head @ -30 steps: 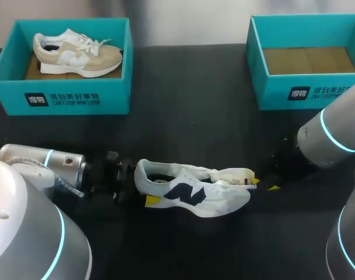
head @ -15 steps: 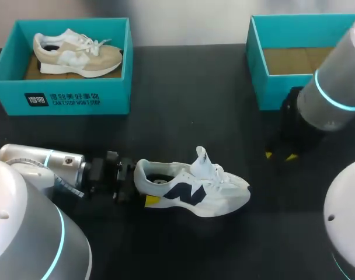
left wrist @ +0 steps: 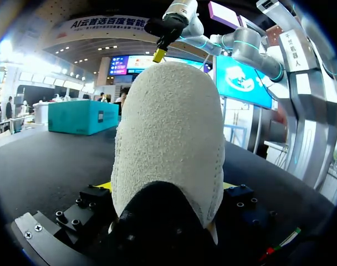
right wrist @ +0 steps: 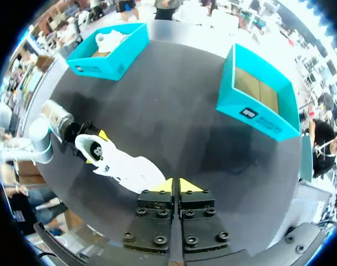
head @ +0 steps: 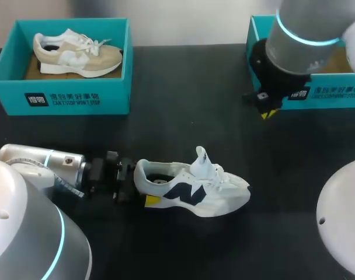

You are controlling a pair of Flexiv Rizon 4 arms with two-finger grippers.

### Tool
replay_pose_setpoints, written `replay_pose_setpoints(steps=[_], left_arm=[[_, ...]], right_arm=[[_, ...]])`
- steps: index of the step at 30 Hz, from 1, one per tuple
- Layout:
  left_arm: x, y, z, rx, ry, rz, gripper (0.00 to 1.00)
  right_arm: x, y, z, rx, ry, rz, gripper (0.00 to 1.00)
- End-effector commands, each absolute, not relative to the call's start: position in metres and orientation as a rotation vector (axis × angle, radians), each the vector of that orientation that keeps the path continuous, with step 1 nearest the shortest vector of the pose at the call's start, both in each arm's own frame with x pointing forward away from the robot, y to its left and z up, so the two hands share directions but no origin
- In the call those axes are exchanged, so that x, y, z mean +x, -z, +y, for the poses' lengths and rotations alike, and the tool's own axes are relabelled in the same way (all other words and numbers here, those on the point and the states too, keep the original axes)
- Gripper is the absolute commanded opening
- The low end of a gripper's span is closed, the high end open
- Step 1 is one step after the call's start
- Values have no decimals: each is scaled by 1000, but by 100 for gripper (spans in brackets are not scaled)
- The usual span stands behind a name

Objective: Take the shoe out of the shoebox, open the shoe tongue, remove and reinsert the insole, then place the shoe into the shoebox

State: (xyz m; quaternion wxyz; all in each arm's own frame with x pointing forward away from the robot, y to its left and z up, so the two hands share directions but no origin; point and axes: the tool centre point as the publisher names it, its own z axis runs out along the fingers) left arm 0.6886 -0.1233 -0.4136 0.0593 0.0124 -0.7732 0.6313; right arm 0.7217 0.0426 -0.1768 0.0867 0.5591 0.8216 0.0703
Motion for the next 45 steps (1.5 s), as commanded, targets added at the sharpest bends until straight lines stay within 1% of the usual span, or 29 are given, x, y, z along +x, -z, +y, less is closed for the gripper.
replay_pose_setpoints(steps=[1, 11, 24, 31, 37, 45], left_arm=[[689, 414, -123, 38, -1911, -2343, 0], [689, 414, -123, 38, -1911, -2343, 0], [689, 414, -123, 38, -1911, -2343, 0], [689, 414, -123, 38, -1911, -2343, 0], [689, 414, -123, 38, -1911, -2343, 0], [689, 414, -123, 38, -1911, -2343, 0]], right_arm=[[734, 167, 65, 1472, -5, 2452, 0], [746, 164, 99, 1239, 11, 2612, 0], [745, 162, 104, 1293, 21, 2621, 0], [743, 171, 162, 819, -73, 2815, 0], [728, 183, 204, 599, -39, 2874, 0], [723, 184, 208, 583, -28, 2878, 0]])
